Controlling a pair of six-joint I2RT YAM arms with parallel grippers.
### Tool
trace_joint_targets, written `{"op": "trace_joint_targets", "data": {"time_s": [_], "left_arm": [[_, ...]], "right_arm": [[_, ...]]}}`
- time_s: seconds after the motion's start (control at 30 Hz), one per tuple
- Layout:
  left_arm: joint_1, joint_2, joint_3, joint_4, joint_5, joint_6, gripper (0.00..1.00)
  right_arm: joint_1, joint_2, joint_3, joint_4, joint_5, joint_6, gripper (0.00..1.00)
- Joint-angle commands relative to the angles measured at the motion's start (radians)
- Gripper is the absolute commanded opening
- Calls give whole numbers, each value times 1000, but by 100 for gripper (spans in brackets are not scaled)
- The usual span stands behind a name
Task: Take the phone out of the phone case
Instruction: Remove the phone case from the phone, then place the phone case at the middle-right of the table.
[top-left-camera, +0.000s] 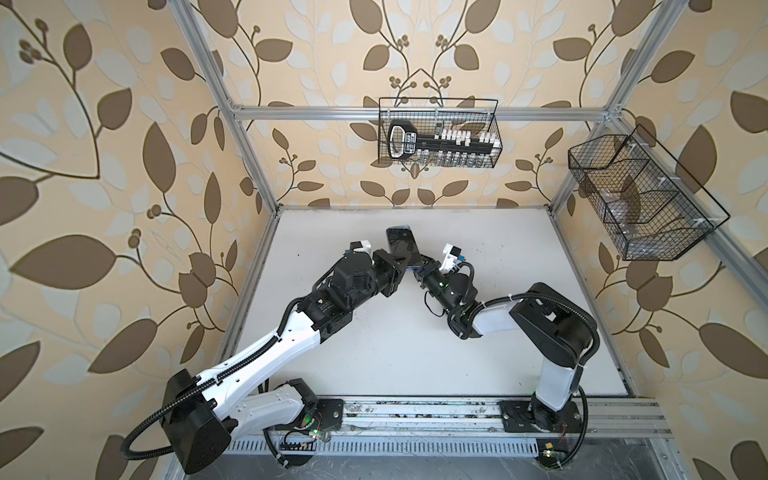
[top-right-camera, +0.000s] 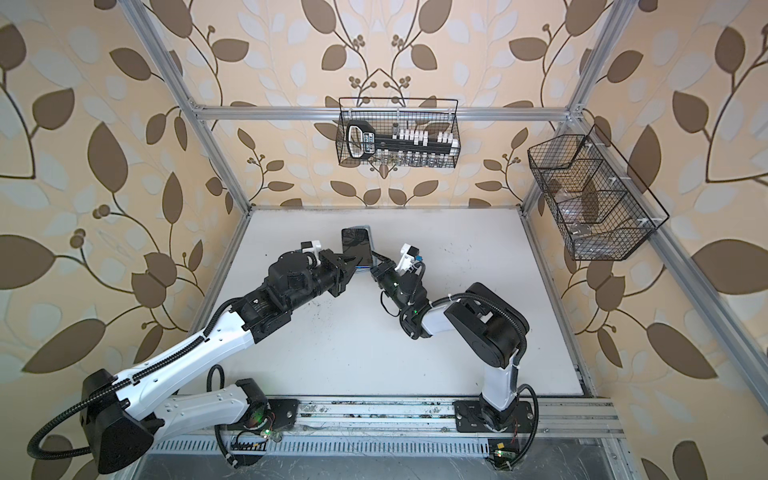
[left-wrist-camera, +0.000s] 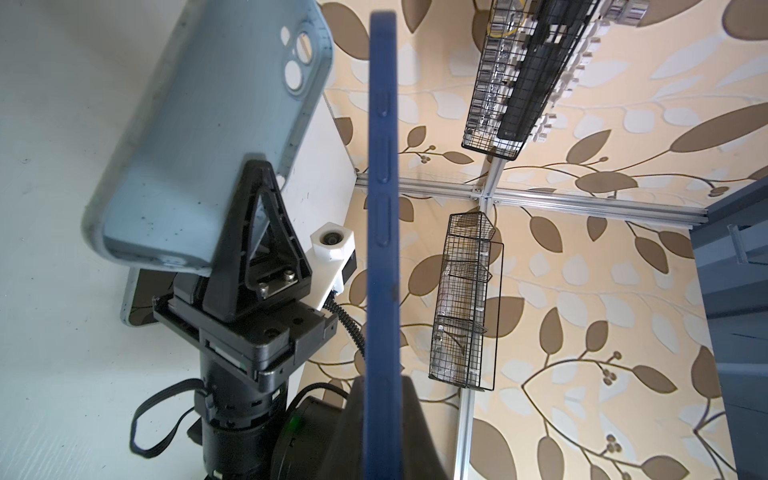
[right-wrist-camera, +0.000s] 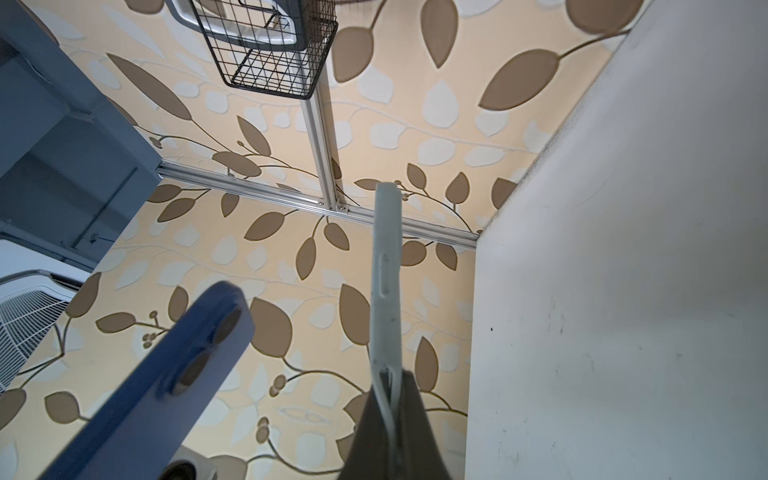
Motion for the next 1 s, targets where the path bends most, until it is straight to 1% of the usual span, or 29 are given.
{"op": "trace_joint_targets", "data": {"time_s": [0.0,0.17,0.33,0.43,0.53,0.63,0.7,0.8,0.9,0.97], "left_arm": [[-4,-64,82,27,-30,75,0],[-4,-86,87,0,-52,114,0],[-4,-81,65,14,-45,115,0],[-2,-78,57,15,-44,126,0],[-3,-77,57,13,-41,145,0],[-2,-74,60,11,-40,160,0],[-2,-68,60,17,-36,164,0],[-2,-57,57,29,-25,164,0],[-2,-49,55,35,-19,169,0],[-1,-46,54,36,-15,171,0]], "right_arm": [[-21,-57,-38,-23,-2,-29,0],[-68,-149,-106,-75,-25,-48,0],[-160,-291,-202,-188,-75,-78,0],[-247,-421,-263,-323,-125,-113,0],[-369,-546,-309,-506,-196,-163,0],[-497,-641,-347,-640,-284,-193,0],[-580,-674,-359,-724,-356,-215,0],[-670,-686,-359,-834,-444,-258,0],[-730,-665,-371,-885,-502,-290,0],[-754,-658,-378,-927,-506,-333,0]]}}
